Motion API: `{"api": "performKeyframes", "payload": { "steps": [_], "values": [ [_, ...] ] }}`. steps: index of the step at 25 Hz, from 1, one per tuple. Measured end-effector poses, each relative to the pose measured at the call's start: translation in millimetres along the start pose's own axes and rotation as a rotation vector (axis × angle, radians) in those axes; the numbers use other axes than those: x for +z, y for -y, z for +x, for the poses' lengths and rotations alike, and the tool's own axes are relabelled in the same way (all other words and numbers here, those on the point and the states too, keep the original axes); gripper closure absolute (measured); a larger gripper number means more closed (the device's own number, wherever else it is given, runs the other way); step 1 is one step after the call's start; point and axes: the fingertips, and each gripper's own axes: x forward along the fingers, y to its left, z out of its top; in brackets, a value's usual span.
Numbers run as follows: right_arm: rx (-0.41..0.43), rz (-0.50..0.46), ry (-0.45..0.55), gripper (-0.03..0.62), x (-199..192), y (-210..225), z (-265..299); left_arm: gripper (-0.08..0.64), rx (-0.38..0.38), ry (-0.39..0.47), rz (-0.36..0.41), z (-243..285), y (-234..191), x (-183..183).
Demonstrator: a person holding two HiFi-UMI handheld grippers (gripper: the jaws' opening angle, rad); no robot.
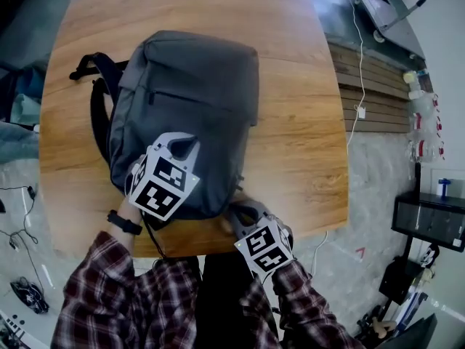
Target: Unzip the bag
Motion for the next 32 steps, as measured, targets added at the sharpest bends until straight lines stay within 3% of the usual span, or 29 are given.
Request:
{"api": "performKeyframes", "payload": {
  "steps": [2, 4, 6, 7, 10, 14, 18, 20, 22, 25, 29, 32],
  "values": [
    [-0.036, -0.002, -0.003, 0.583, -6.3, 13.8, -6.1, 0.551, -0.026, -0.117, 0.159, -11.3, -4.8, -24.0],
    [-0.071, -0.003, -0.003, 0.583, -9.2, 27.1, -9.7, 0.551, -0.076, -0.209, 0.246, -17.5, -1.9, -49.8],
    [-0.105, -0.011, -0.004, 0.583, -7.4, 42.5, -9.5, 0.551, -0.086, -0.232, 0.275, -16.0, 4.9, -63.4],
    [-0.125, -0.018, -0.006, 0.583, -5.1, 50.6, -8.5, 0.551, -0.068, -0.230, 0.252, -14.6, 7.2, -65.8],
    [-0.178, -0.033, -0.003, 0.583, 6.1, 78.7, -6.9, 0.551, -0.050, -0.220, 0.025, -16.2, 18.6, -66.7],
    [-0.223, -0.072, 0.014, 0.583, 29.6, 121.8, 0.1, 0.551, -0.127, -0.202, -0.275, -22.1, 58.3, -68.3],
    [-0.216, -0.181, 0.018, 0.583, 55.1, 150.8, 14.6, 0.551, -0.134, -0.179, -0.492, -15.8, 83.5, -65.6],
    [-0.198, -0.233, 0.015, 0.583, 65.6, 157.7, 22.4, 0.551, -0.150, -0.173, -0.548, -12.4, 88.8, -62.1],
    [-0.170, -0.268, 0.018, 0.583, 74.2, 160.7, 28.4, 0.551, -0.172, -0.177, -0.489, -11.2, 91.1, -58.1],
    [-0.136, -0.288, 0.029, 0.583, 78.4, 160.1, 29.7, 0.551, -0.224, -0.175, -0.208, -11.9, 92.6, -44.6],
    [-0.117, -0.261, 0.044, 0.583, 75.8, 151.2, 27.5, 0.551, -0.186, 0.005, 0.076, -5.0, 67.9, 9.4],
    [-0.125, -0.250, 0.041, 0.583, 74.9, 144.0, 24.4, 0.551, -0.163, 0.043, 0.279, 19.2, 53.1, 34.5]
  ]
}}
